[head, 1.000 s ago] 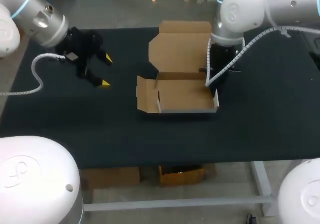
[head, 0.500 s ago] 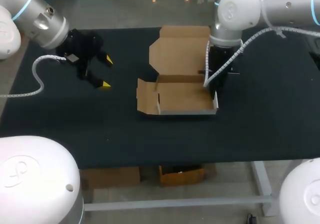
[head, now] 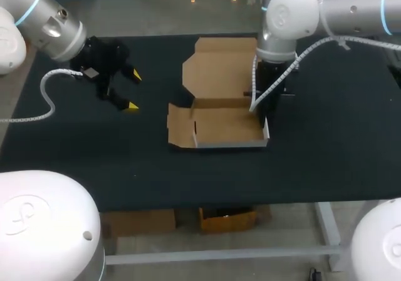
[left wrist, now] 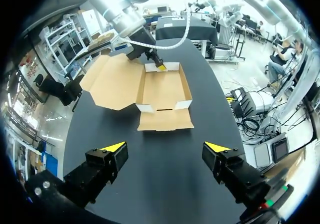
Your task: Assemble the packaging by folding the flat box into shape, placing the metal phone stand inside, and closing the box properly
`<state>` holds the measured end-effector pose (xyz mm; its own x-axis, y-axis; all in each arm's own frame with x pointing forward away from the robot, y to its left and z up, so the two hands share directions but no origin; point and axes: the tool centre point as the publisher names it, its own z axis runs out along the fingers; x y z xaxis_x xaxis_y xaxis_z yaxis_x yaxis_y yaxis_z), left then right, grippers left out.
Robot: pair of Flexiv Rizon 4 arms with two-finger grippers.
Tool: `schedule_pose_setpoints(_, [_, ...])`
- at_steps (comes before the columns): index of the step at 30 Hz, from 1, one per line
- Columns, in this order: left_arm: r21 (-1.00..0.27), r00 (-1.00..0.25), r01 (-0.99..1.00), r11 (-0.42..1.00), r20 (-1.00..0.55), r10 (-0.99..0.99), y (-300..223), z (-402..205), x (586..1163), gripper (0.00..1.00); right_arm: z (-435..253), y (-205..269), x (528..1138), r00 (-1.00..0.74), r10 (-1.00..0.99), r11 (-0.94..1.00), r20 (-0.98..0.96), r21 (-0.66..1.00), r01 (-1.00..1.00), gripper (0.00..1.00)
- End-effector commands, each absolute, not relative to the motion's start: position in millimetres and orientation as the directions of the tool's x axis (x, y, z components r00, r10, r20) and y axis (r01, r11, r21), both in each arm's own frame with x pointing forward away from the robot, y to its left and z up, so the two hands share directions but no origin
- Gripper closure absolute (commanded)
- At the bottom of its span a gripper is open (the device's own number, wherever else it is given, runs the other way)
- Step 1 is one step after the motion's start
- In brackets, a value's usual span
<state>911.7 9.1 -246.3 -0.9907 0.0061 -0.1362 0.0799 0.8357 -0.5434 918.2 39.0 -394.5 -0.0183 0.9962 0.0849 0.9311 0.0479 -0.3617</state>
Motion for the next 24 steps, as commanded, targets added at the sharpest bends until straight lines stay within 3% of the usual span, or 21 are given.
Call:
schedule_pose_setpoints(1, [-0.541,-0.991,0.080,0.837,-0.135,0.007,9,-246,912,0.00,-396,41,922,-0.023,0.997,0.052,0.079,-0.383,0.923,1.00])
schedule_pose_setpoints(24, [-0.541,-0.991,0.080,0.837,-0.135,0.007,9,-246,912,0.00,-405,43,912,0.014,0.999,0.003,0.046,-0.352,0.936,0.96])
